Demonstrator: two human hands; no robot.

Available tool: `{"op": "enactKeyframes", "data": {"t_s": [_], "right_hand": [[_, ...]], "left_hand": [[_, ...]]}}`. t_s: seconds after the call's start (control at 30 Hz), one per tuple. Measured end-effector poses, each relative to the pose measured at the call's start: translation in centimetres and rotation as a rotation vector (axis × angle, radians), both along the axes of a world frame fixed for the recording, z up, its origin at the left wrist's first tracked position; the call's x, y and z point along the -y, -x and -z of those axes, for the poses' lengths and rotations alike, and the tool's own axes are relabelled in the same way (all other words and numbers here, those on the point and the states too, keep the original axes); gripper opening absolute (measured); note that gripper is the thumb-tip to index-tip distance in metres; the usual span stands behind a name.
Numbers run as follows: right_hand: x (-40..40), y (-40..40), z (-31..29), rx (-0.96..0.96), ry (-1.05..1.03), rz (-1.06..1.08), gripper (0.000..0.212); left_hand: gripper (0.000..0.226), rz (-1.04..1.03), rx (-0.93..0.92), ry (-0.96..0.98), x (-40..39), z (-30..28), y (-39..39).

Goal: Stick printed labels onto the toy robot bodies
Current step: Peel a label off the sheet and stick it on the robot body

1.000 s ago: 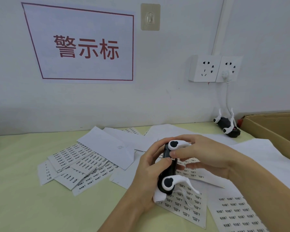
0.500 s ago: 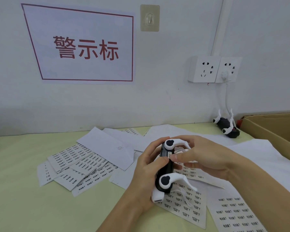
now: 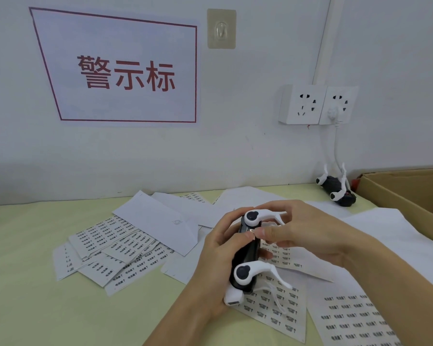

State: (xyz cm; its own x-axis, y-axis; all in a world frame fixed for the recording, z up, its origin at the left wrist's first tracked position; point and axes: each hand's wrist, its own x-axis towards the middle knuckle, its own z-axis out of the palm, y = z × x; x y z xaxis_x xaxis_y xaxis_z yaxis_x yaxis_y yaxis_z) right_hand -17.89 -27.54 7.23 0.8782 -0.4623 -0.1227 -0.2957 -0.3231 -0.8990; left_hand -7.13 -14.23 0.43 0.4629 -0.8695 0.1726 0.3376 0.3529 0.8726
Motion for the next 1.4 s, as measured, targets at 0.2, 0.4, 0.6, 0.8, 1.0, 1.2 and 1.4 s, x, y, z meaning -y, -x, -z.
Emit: {"op": "enactKeyframes", "data": {"t_s": [0.2, 0.4, 0.6, 0.8, 1.0, 1.2, 1.4], "right_hand": [[0.3, 0.3, -0.4, -0.054, -0.014, -0.037, 0.027], [0.1, 0.4, -0.4, -0.060, 0.003, -0.070, 0.025], [-0.1, -0.4, 0.1, -0.045, -0.053, 0.034, 0.024], [-0.1, -0.5, 0.1, -0.064, -0.105, 0.070, 0.026], [0.4, -0.3, 0.0, -0.065, -0.133, 0.008, 0.024], [1.2, 0.4, -0.1, -0.048, -0.183, -0.142, 0.031], [1.6, 0.3, 0.4, -0.028, -0.181, -0.175, 0.031]], "left_hand": [[0.034, -0.010, 0.077, -0.029, 0.1, 0.1, 0.1], [0.040, 0.018, 0.087, -0.004, 0.0, 0.3, -0.1], [0.039, -0.019, 0.130, -0.025, 0.0, 0.3, 0.0], [0.044, -0.019, 0.200, -0.058, 0.0, 0.5, -0.1], [0.040, -0.045, 0.259, -0.059, -0.1, 0.6, -0.2], [0.041, -0.008, 0.193, -0.055, 0.1, 0.5, -0.1], [0.038, -0.039, 0.220, -0.098, 0.1, 0.5, -0.2]]}}
